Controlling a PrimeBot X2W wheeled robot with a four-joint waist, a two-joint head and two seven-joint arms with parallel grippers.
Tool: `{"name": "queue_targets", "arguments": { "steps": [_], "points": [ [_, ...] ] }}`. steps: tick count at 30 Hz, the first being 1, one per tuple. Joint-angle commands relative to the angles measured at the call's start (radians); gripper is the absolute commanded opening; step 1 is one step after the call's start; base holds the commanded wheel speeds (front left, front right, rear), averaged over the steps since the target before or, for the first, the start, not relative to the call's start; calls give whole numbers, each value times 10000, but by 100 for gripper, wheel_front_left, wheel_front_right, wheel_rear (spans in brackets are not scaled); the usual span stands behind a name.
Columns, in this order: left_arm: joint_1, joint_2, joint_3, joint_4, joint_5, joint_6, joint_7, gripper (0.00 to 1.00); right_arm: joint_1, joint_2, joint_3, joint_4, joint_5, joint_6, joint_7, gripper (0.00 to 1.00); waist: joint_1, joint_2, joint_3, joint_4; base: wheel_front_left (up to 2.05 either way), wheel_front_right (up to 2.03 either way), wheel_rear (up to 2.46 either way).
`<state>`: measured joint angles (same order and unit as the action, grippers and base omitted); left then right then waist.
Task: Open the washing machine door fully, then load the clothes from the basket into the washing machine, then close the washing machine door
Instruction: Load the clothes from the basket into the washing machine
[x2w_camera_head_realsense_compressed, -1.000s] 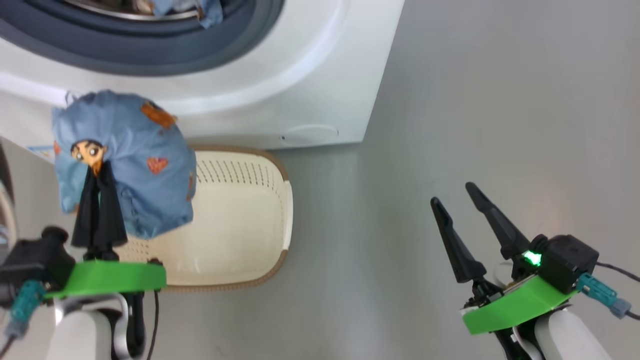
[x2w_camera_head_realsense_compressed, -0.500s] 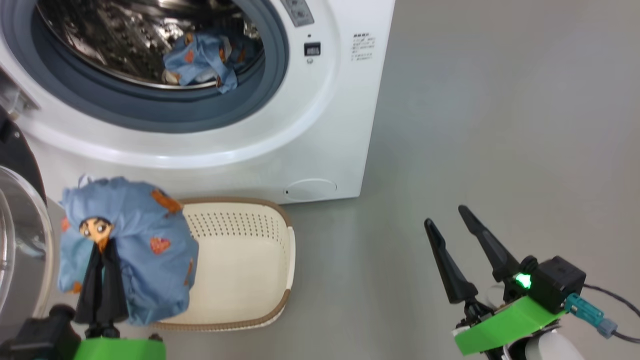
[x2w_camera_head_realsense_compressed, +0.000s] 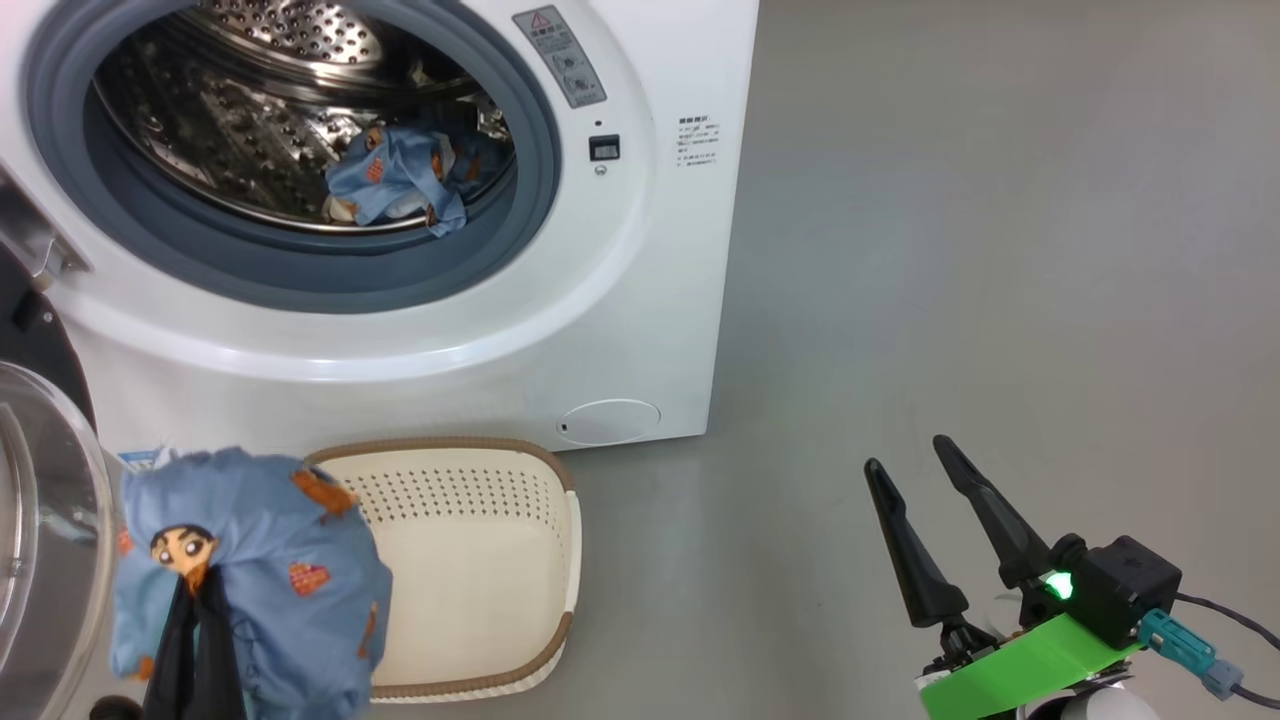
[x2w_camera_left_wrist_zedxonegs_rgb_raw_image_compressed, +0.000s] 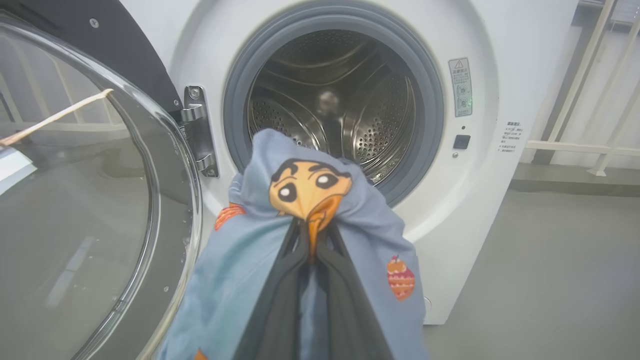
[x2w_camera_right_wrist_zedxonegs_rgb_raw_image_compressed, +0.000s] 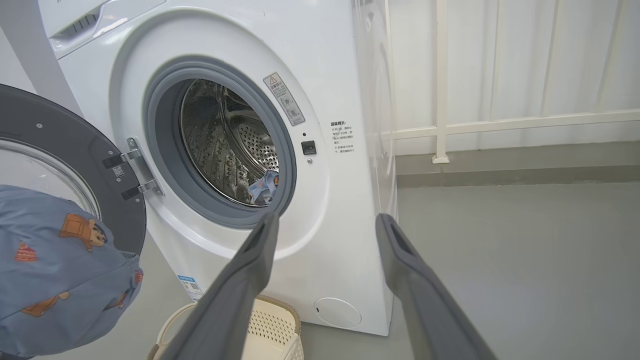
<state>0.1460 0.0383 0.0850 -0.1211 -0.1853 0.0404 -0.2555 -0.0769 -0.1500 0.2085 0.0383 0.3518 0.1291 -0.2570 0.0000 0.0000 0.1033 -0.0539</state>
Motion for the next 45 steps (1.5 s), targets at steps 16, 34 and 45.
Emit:
{"name": "queue_targets", "arguments": {
  "steps": [16,34,45],
  "points": [
    [204,121,128,-129,-250,241,-63,0,296,61,-108,-323,-393,16,-48,100,0,0,-110,-39,0,0,0],
    [-2245,150,-228,616,149,5,-63,0,-180,-239,-125,-538,-191,16,-48,100,0,0,1665,-90,0,0,0],
    [-4378,647,-211,1767,426,-227,-63,0,-613,-359,-6,-712,-81,16,-48,100,0,0,2578,-367,0,0,0]
  ]
}}
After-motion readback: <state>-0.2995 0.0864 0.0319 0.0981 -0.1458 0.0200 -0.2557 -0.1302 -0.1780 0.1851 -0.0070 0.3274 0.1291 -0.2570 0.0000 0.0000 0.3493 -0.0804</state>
